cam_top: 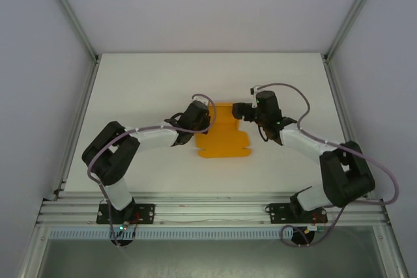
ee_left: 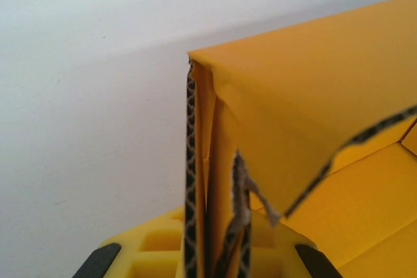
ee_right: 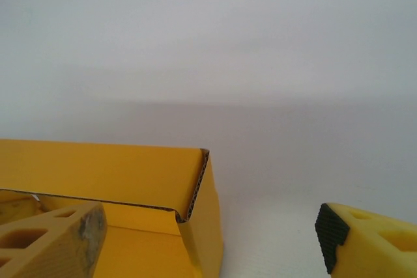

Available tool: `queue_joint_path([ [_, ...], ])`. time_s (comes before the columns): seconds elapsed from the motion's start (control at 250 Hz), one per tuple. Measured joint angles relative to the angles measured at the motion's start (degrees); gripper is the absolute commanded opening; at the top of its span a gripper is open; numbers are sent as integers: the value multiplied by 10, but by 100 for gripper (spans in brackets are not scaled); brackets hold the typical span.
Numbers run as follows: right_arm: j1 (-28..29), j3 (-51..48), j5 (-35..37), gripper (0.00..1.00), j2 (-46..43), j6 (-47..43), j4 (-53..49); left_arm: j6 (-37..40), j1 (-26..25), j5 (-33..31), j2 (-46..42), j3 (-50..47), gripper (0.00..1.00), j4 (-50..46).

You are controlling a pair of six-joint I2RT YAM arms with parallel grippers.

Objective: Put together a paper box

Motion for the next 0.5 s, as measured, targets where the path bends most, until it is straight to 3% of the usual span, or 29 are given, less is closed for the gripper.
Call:
queue_joint_path([
  [0.036, 0, 0, 10, 100, -11, 1, -4, 0, 0, 1, 0, 0, 0, 0],
  [0.312, -4, 18, 131, 100, -88, 70, -64, 59, 7, 75, -2, 48, 0, -65],
  [0.5, -23, 3, 217, 100, -196, 156, -80, 219, 40, 167, -3, 159, 0, -216],
])
